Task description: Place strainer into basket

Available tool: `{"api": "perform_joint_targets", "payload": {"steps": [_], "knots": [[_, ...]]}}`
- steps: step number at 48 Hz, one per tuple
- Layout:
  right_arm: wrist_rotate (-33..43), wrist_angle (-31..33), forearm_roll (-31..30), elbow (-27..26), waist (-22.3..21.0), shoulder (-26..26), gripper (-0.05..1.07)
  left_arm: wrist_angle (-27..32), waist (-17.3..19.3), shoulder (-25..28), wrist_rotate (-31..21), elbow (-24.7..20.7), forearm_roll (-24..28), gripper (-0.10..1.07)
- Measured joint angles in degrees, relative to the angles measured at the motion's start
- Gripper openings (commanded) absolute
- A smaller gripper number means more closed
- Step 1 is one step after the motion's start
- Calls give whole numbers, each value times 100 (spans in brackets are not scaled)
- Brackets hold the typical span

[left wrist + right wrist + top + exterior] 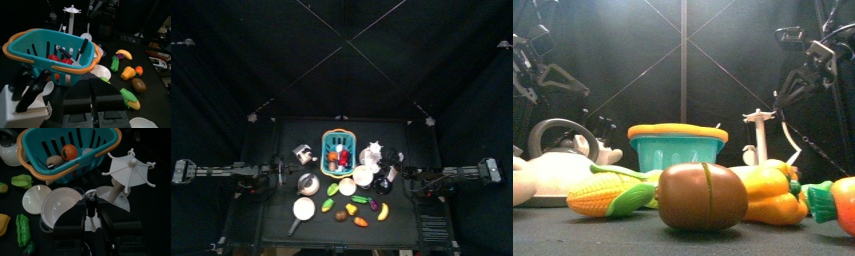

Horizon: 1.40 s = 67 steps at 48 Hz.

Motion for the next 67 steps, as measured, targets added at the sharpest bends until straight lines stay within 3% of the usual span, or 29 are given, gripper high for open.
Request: {"api": "perform_joint_targets", "payload": {"steps": [15,30,38,55,67], "knots": [[0,-149,-554,-483,229,26,53,0,0,0,0,0,0,-2],[44,-1424,-1397,-1002,149,237,53,0,0,0,0,0,0,-2],[44,-2408,-1564,-1310,-290,606,53,0,18,0,0,0,0,-2],[0,-4535,-1195,-1687,-1898,1863,56,-26,62,0,9,0,0,-2],[0,-4983,-914,-1714,-2426,2558,76,-26,62,0,9,0,0,-2]]}}
